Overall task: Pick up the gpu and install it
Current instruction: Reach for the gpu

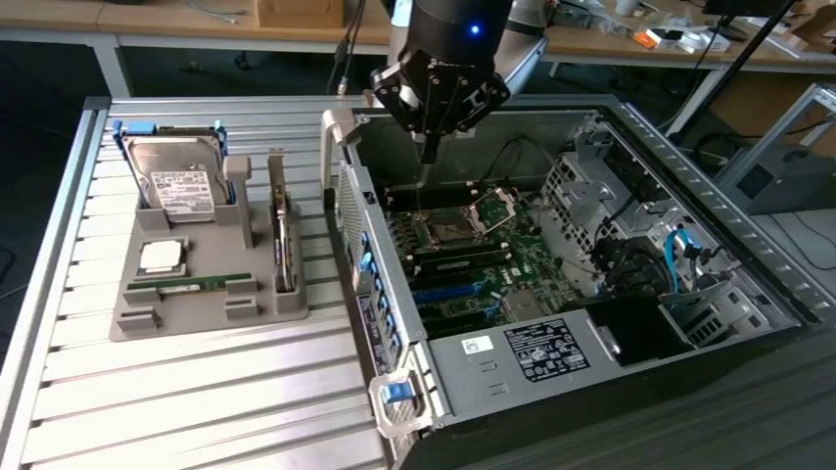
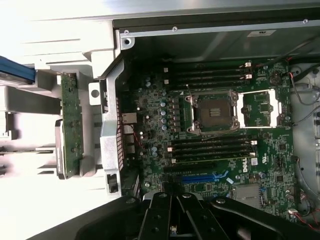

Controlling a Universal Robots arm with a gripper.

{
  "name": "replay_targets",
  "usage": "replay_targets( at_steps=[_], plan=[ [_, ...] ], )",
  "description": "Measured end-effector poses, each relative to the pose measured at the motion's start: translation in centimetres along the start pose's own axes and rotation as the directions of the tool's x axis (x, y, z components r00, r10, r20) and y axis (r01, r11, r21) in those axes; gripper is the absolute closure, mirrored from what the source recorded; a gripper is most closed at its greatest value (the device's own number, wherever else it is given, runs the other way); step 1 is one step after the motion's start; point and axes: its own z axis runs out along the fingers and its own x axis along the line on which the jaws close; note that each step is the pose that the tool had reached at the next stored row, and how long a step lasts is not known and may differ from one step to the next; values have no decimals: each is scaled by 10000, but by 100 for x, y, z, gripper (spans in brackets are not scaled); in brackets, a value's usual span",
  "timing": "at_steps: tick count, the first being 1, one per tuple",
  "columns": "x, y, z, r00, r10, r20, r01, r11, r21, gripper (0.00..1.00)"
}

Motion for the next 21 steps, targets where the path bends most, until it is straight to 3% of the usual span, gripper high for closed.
replay_targets(
  at_steps=[21],
  plan=[
    [90, -7, -3, 10000, 0, 0, 0, 10000, 1, 89]
  ],
)
